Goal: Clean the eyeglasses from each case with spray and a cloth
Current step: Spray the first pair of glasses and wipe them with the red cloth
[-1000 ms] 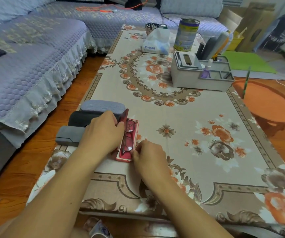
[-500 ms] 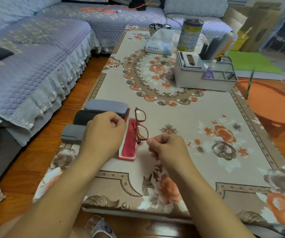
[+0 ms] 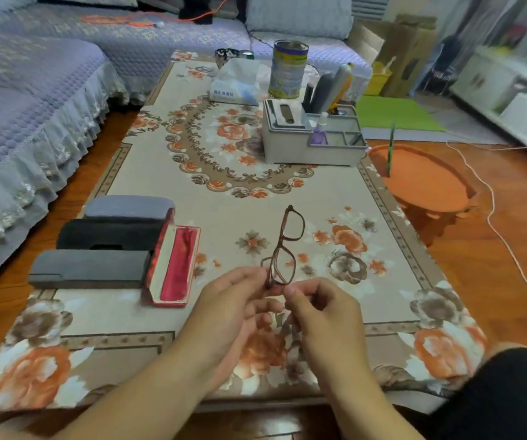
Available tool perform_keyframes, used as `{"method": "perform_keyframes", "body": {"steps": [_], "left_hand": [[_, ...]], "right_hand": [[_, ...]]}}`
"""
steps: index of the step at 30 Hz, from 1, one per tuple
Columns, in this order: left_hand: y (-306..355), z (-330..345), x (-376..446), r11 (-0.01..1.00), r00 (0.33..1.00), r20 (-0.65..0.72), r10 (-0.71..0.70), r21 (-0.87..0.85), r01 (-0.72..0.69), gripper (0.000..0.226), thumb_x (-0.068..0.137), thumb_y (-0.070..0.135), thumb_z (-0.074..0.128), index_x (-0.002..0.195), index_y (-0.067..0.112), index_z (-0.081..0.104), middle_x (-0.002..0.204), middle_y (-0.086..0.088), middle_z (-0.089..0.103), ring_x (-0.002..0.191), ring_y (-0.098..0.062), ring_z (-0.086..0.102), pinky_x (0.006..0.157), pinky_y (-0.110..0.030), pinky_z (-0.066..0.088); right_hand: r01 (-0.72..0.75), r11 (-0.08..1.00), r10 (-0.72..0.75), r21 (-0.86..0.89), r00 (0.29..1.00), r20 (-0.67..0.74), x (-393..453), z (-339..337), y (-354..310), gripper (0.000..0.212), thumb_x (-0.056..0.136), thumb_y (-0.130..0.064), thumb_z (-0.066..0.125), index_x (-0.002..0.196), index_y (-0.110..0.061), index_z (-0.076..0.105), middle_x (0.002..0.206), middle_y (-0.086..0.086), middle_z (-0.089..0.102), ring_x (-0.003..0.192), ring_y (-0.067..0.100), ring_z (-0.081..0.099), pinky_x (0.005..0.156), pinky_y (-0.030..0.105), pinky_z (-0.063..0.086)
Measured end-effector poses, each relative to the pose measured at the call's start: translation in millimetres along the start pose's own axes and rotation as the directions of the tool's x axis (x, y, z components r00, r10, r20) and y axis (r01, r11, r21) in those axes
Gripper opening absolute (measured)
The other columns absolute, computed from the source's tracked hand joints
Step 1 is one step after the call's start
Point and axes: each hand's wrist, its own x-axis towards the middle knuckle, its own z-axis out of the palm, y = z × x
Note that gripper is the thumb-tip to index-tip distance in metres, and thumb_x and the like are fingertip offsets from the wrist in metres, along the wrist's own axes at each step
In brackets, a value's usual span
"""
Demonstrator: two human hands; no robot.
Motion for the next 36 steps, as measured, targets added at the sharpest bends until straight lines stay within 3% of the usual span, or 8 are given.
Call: {"method": "perform_keyframes", "body": {"steps": [4,7,13,17,21,23,27,36], "left_hand": [[9,-3,7,1.000,1.000,0.022,0.013,-0.004,-0.013,0.017,0.098,-0.001,0.054,0.103,0.001,0.070,0.084,-0.017,0.071,0.071,-0.020,0.065,0.067,-0.030,0.053],[18,-11,11,0.939,0.987,0.082,0.141,0.305,-0.159,0.019,0.099,-0.003,0.054,0.100,0.005,0.071,0.080,-0.012,0.071,0.071,-0.018,0.065,0.067,-0.027,0.055],[30,-20,13,0.491,0.875,0.315,0.367,0.733,-0.470,0.028,0.098,0.003,0.057,0.090,0.025,0.073,0.084,0.011,0.072,0.075,-0.004,0.068,0.072,-0.019,0.053],[32,-26,18,0.079,0.709,0.501,0.496,0.787,-0.612,0.024,0.095,0.005,0.063,0.095,0.026,0.072,0.087,0.020,0.067,0.089,0.001,0.062,0.077,-0.013,0.048],[33,-37,29,-0.255,0.630,0.639,0.441,0.762,-0.595,0.036,0.083,-0.007,0.070,0.102,0.023,0.073,0.097,0.012,0.067,0.092,-0.010,0.061,0.076,-0.035,0.057],[33,-37,31,-0.261,0.613,0.639,0.465,0.761,-0.595,0.035,0.083,-0.008,0.071,0.102,0.021,0.074,0.097,0.010,0.069,0.092,-0.011,0.063,0.077,-0.031,0.057],[33,-34,33,-0.170,0.601,0.595,0.534,0.772,-0.613,0.022,0.089,0.005,0.071,0.104,0.020,0.077,0.097,0.010,0.071,0.091,-0.004,0.063,0.084,-0.002,0.039],[30,-34,36,-0.121,0.544,0.585,0.602,0.740,-0.661,0.026,0.086,-0.005,0.072,0.102,0.016,0.078,0.096,0.007,0.073,0.092,0.002,0.058,0.088,-0.001,0.040]], "right_hand": [[0.080,0.996,-0.082,0.049,0.995,0.049,0,-7,-9,0.012,0.091,-0.013,0.072,0.080,-0.018,0.073,0.067,0.001,0.069,0.060,0.013,0.061,0.058,0.026,0.051],[0.075,0.989,-0.093,0.126,0.985,0.142,23,-15,-4,0.010,0.092,-0.004,0.069,0.085,-0.010,0.073,0.070,0.004,0.068,0.062,0.016,0.061,0.062,0.025,0.053],[-0.247,0.868,0.010,0.430,0.876,0.483,89,-21,6,0.011,0.096,0.003,0.057,0.089,-0.002,0.063,0.075,0.007,0.062,0.063,0.015,0.056,0.062,0.023,0.049],[-0.344,0.876,0.071,0.337,0.785,0.616,104,-34,1,0.015,0.101,-0.014,0.054,0.101,-0.003,0.064,0.087,0.011,0.062,0.068,0.017,0.059,0.062,0.025,0.051],[-0.373,0.907,0.151,0.196,0.722,0.675,112,-64,-11,0.044,0.099,-0.047,0.050,0.100,-0.008,0.071,0.095,0.013,0.064,0.083,0.022,0.062,0.075,0.034,0.053],[-0.095,0.992,0.124,-0.080,0.742,0.659,109,-70,-20,0.038,0.098,-0.046,0.057,0.099,-0.014,0.076,0.101,0.013,0.069,0.094,0.022,0.065,0.085,0.038,0.053],[0.373,0.808,-0.001,-0.456,0.775,0.632,85,-67,-27,0.023,0.091,-0.044,0.070,0.111,-0.032,0.071,0.102,-0.009,0.070,0.093,0.007,0.064,0.085,0.027,0.053],[0.486,0.689,-0.262,-0.538,0.859,0.440,71,-66,14,0.029,0.096,-0.031,0.066,0.125,-0.030,0.065,0.105,-0.019,0.056,0.086,0.003,0.058,0.080,0.015,0.044]]}}
